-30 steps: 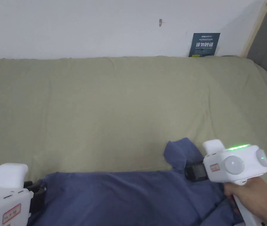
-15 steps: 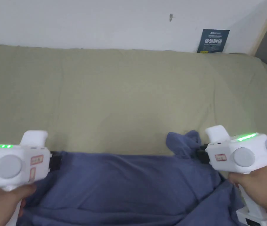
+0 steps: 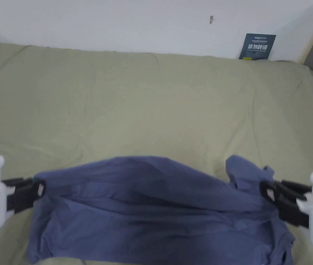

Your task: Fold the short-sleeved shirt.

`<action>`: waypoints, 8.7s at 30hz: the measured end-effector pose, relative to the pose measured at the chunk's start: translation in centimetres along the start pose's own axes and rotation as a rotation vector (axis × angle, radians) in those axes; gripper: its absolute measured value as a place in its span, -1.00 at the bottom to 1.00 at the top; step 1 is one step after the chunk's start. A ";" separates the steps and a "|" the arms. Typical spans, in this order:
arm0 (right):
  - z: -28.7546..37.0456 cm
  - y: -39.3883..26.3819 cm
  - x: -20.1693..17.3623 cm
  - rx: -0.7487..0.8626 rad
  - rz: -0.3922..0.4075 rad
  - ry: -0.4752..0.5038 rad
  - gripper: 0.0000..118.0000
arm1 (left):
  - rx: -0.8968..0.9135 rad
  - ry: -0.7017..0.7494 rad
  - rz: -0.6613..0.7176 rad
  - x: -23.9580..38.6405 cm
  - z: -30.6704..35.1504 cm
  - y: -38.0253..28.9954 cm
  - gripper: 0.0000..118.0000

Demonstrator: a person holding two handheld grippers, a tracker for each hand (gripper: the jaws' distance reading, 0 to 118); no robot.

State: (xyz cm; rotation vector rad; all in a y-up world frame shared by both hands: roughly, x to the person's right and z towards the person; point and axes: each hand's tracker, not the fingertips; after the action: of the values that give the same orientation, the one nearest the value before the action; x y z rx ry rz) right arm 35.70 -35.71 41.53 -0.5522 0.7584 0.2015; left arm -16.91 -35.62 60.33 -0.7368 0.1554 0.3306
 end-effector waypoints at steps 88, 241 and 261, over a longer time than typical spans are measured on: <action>5.4 -4.1 -10.3 0.060 -0.452 0.110 -0.94 | -0.061 0.099 -0.336 10.8 -6.6 -2.0 -0.89; -14.6 -9.3 -4.9 -0.143 -0.759 0.386 -0.95 | -0.071 -0.638 0.381 1.7 -8.5 -6.5 1.00; -9.8 -9.6 -5.4 -0.074 -0.717 0.412 -0.95 | -0.302 -0.710 0.572 6.9 -20.4 -7.8 -0.61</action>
State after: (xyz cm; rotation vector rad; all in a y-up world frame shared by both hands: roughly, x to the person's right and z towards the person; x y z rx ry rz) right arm 29.50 -48.99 43.39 -0.9165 0.9034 -0.5666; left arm -8.21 -53.27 48.59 -0.8225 -0.3747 1.1566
